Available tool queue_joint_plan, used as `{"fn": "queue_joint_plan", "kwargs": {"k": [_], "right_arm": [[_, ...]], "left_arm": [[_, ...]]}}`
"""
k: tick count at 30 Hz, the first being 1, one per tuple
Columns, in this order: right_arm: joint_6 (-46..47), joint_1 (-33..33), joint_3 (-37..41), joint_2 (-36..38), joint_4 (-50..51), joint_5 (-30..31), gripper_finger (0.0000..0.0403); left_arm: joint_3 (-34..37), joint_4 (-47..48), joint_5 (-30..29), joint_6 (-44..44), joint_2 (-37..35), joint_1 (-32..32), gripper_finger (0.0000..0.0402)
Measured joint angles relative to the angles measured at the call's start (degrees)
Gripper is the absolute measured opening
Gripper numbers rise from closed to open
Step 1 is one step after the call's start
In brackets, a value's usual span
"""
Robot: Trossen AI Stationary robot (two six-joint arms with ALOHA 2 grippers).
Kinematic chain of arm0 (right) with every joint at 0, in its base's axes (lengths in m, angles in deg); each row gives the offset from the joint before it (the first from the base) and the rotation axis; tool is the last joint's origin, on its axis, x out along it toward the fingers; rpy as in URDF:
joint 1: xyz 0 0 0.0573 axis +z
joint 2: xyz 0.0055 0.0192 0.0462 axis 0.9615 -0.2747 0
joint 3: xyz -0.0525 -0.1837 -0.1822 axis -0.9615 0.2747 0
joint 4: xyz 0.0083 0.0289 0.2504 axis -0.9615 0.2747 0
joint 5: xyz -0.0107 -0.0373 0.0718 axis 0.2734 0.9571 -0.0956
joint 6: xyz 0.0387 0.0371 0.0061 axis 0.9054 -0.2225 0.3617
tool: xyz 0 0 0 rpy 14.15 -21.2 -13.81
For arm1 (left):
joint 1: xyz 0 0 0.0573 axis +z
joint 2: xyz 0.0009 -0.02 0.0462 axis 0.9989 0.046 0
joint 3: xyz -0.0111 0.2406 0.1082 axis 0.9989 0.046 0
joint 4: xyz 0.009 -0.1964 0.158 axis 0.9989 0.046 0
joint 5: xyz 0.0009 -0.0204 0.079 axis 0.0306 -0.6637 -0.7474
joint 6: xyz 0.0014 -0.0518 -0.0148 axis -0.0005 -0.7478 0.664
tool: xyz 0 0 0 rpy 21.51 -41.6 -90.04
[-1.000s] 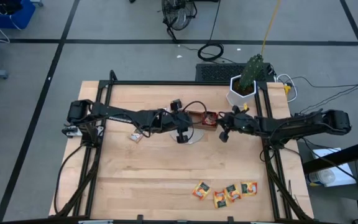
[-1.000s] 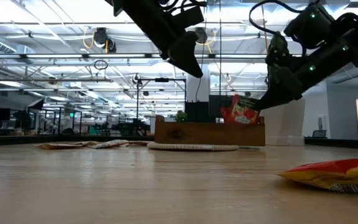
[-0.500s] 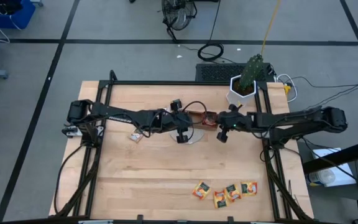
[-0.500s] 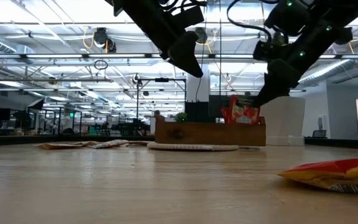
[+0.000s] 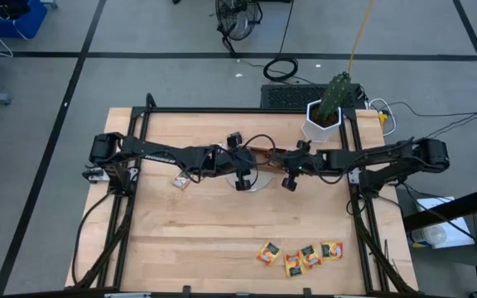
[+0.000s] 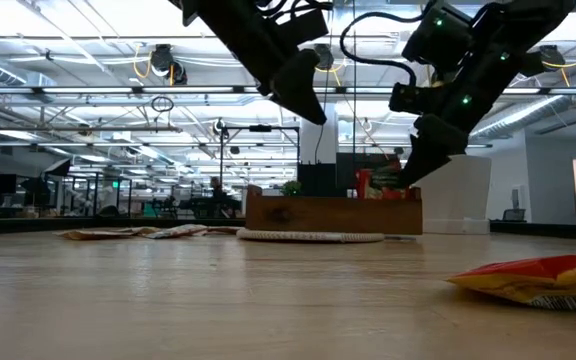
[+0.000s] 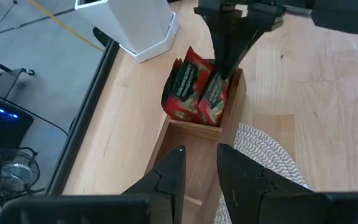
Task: Pick & Place Tea
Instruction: Put the red tea bag into the right section of the wood organizer
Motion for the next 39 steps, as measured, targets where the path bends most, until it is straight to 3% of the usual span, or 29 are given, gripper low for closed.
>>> {"fn": "queue_joint_plan", "kwargs": {"k": [12, 23, 28, 34, 39], "right_arm": [[1.90, 0.00, 0.00, 2.21, -0.18, 1.03, 0.0011], [3.15, 0.00, 0.00, 2.58, -1.93, 1.29, 0.0137], [2.10, 0.00, 0.02, 4.28, -3.75, 1.82, 0.0169], [-2.65, 0.44, 0.02, 7.23, -6.49, 5.63, 0.0169], [-5.57, 1.20, 0.02, 6.92, -7.46, -5.60, 0.0123]], "left_arm": [[0.00, 1.56, 0.22, -0.95, 0.00, 0.00, 0.0097], [0.00, 1.50, 0.20, -0.98, 0.00, 0.00, 0.0097], [0.00, 1.59, 0.20, -1.22, 0.00, 0.00, 0.0097], [0.00, 3.80, 0.20, -1.70, 0.00, 0.00, 0.0097], [0.00, 7.59, 0.20, -1.73, -0.08, 0.00, 0.0097]]}}
